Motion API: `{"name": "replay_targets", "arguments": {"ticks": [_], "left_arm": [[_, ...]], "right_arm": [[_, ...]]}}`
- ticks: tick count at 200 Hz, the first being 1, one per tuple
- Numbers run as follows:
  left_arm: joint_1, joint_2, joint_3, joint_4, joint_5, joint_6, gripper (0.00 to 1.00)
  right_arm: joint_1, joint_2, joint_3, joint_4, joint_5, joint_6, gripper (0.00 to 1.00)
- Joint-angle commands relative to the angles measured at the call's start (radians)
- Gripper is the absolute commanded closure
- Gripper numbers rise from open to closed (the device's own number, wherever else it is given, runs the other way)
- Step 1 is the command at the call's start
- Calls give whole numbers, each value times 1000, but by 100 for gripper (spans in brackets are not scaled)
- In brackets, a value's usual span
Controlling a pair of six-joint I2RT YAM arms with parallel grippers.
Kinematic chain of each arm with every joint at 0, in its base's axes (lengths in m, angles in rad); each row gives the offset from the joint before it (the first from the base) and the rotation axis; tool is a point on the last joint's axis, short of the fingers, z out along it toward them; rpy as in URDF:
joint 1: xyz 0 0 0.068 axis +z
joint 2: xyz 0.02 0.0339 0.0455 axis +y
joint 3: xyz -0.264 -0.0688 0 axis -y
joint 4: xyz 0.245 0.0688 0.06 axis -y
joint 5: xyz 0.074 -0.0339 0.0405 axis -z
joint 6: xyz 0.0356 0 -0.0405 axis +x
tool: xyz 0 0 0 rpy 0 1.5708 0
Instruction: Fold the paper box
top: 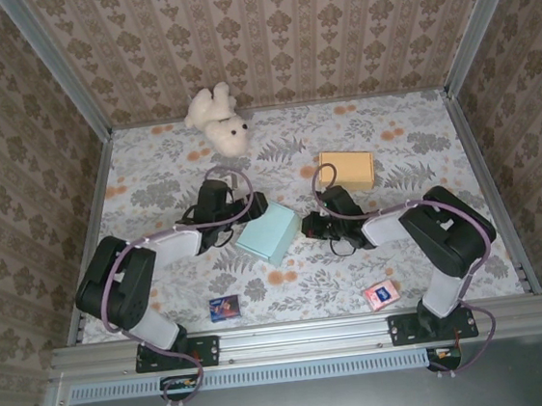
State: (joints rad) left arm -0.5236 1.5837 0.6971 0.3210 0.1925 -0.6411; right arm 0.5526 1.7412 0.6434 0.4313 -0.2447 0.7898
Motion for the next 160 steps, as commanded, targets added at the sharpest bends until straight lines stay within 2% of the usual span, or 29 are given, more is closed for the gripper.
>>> {"name": "replay_targets", "arguments": {"ticks": [1, 59, 106, 135, 160], "left_arm": [[-4, 48, 27, 88, 83, 41, 14], [-57, 192, 44, 208, 210, -29, 18], [-164, 250, 53, 400, 350, -153, 22], [-248, 248, 69, 416, 355, -171, 22], [-267, 226, 61, 417, 353, -193, 22]], "right_arm": [[-13, 57, 27, 4, -21, 22, 100], [-26, 125, 56, 17, -33, 17, 100], [-31, 166, 89, 26, -53, 6, 100], [-32, 176, 101, 64, -63, 18, 100], [-34, 175, 111, 78, -73, 25, 100]]}}
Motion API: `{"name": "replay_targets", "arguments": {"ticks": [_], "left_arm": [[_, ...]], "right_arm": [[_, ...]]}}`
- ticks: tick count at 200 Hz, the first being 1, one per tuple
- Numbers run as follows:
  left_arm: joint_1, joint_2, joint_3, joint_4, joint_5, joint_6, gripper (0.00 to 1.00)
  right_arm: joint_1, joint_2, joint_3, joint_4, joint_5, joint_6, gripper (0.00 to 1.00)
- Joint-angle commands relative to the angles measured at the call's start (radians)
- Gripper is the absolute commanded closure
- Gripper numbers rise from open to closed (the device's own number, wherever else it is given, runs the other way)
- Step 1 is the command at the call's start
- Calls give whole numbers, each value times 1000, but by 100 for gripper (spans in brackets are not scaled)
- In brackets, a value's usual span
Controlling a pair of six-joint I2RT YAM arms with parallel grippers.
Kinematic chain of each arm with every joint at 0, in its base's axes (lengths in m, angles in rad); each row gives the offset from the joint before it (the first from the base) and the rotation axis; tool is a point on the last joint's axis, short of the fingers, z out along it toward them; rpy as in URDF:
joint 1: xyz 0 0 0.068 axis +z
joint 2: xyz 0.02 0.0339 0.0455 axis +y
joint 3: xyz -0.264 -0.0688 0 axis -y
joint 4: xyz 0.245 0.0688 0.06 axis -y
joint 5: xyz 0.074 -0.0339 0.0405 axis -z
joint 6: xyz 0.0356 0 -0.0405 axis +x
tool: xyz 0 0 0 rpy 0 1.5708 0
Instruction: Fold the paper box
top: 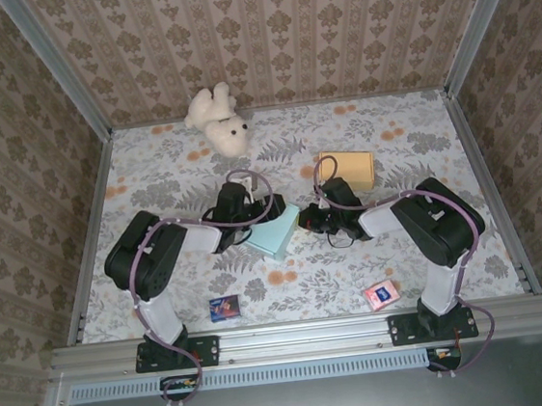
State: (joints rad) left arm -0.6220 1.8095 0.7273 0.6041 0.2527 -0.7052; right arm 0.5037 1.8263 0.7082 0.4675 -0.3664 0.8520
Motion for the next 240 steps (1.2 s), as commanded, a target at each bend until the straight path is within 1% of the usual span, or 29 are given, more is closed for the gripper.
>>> {"name": "replay_targets", "arguments": {"ticks": [1, 13, 22, 40, 52, 65, 82, 110, 140, 169, 191, 240], "left_arm": [[-169, -1, 30, 134, 291, -130, 22], [-165, -23, 24, 115, 274, -129, 22], [-161, -41, 24, 71, 248, -117, 22], [-136, -89, 33, -83, 145, -84, 21], [-103, -118, 29, -176, 70, -72, 21], [-58, -149, 7, -205, 29, -74, 19], [-3, -179, -15, -226, 6, -82, 18], [40, -229, -41, -274, -36, -76, 16], [39, -317, -111, -317, -125, -62, 14], [32, -401, -207, -312, -140, -78, 14], [1, -454, -254, -328, -158, -85, 14], [-92, -540, -282, -402, -262, -80, 14]], "right_arm": [[15, 90, 47, 42, 49, -38, 100], [15, 88, 47, 48, 44, -33, 100], [14, 88, 44, 53, 41, -32, 100], [13, 74, 21, 70, 41, -25, 100], [13, 54, 2, 69, 45, -26, 100], [11, 29, -19, 59, 46, -30, 100], [10, -11, -44, 32, 60, -44, 100], [10, -79, -82, -11, 77, -64, 100], [15, -177, -139, -84, 91, -70, 100], [59, -249, -169, -174, 98, -90, 100], [98, -274, -184, -192, 82, -75, 100], [196, -258, -152, -202, 87, -40, 100]]}}
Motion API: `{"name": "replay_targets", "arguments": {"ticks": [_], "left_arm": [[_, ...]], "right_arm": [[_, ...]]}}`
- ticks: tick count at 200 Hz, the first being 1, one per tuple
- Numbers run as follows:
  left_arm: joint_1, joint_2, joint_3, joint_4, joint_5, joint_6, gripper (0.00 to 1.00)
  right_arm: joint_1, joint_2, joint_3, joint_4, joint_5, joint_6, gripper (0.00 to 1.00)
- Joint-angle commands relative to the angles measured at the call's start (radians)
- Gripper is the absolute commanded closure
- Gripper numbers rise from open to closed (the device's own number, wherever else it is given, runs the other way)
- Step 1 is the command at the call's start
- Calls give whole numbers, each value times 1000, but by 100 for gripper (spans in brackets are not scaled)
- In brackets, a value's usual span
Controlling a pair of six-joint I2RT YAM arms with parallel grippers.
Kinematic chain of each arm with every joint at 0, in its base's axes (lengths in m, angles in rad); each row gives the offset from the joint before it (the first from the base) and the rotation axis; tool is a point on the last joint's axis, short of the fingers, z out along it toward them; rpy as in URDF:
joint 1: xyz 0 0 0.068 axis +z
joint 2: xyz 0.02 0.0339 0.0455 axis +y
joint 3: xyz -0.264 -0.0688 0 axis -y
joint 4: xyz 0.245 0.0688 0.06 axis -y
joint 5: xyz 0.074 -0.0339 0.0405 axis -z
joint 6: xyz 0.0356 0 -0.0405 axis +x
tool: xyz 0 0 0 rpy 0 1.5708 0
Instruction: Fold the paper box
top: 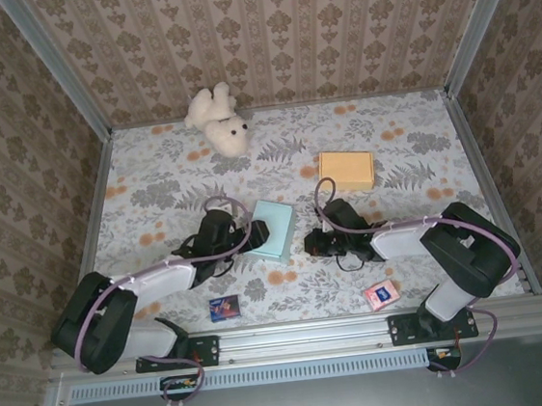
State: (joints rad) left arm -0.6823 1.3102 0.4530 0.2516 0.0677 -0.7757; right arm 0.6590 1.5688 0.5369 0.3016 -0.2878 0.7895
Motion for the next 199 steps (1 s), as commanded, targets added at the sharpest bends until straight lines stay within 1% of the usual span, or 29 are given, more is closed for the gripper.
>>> {"name": "replay_targets", "arguments": {"ticks": [1, 18, 71, 104, 139, 175, 199], "left_arm": [[-34, -41, -7, -52, -79, -9, 14], [-49, -52, -7, -77, -105, -10, 13], [-72, -39, -22, -74, -123, -33, 13], [-90, -35, -18, -85, -142, -38, 13], [-101, -25, -16, -117, -160, -52, 14], [-126, -35, 1, -180, -188, -69, 14], [-139, -36, -2, -177, -185, -78, 14]], "right_arm": [[42, 0, 19, -35, 9, 22, 100], [71, 17, 28, -26, 15, 35, 100], [120, 95, 52, 35, 10, 72, 100], [123, 123, 55, 58, 9, 80, 100], [122, 119, 49, 59, 14, 78, 100], [123, 123, 46, 64, 16, 79, 100], [123, 123, 46, 67, 18, 79, 100]]}}
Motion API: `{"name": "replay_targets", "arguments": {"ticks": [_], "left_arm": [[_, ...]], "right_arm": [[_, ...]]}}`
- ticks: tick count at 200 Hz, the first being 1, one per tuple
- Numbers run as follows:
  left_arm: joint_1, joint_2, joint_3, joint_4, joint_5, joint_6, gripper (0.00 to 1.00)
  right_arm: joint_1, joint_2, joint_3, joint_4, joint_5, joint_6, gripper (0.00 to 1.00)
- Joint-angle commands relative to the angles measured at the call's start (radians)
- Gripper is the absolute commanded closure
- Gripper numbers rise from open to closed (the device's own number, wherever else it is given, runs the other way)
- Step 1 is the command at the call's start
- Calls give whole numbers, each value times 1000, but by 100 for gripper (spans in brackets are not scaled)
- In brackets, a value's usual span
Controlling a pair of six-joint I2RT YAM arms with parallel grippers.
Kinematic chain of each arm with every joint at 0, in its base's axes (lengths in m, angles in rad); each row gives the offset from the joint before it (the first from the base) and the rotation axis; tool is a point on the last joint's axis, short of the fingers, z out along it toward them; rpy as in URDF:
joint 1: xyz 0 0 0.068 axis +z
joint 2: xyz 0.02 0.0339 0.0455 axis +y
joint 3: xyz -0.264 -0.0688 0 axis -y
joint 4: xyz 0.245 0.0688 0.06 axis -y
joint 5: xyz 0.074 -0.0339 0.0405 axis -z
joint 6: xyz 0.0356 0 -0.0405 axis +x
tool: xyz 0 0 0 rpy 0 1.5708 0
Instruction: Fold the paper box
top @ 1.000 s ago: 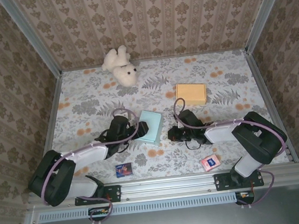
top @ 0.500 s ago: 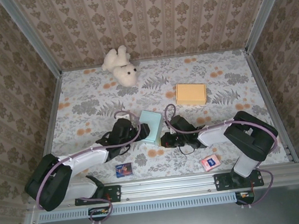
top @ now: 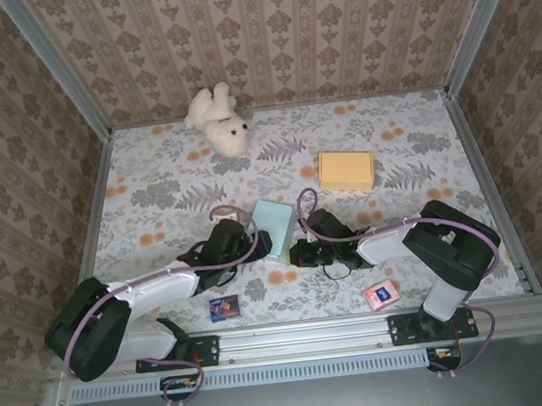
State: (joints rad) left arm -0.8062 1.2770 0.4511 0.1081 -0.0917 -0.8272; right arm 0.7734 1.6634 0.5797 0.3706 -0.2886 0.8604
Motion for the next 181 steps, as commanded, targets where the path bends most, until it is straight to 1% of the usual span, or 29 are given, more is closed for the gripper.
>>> {"name": "replay_targets", "arguments": {"ticks": [1, 181], "left_arm": [[-15, -2, 0, -33, -25, -27, 14], [-102, 60, 15, 19, -31, -65, 13]], "right_arm": [[8, 28, 3, -2, 19, 7, 100], [12, 24, -11, 21, 39, 18, 100]]}}
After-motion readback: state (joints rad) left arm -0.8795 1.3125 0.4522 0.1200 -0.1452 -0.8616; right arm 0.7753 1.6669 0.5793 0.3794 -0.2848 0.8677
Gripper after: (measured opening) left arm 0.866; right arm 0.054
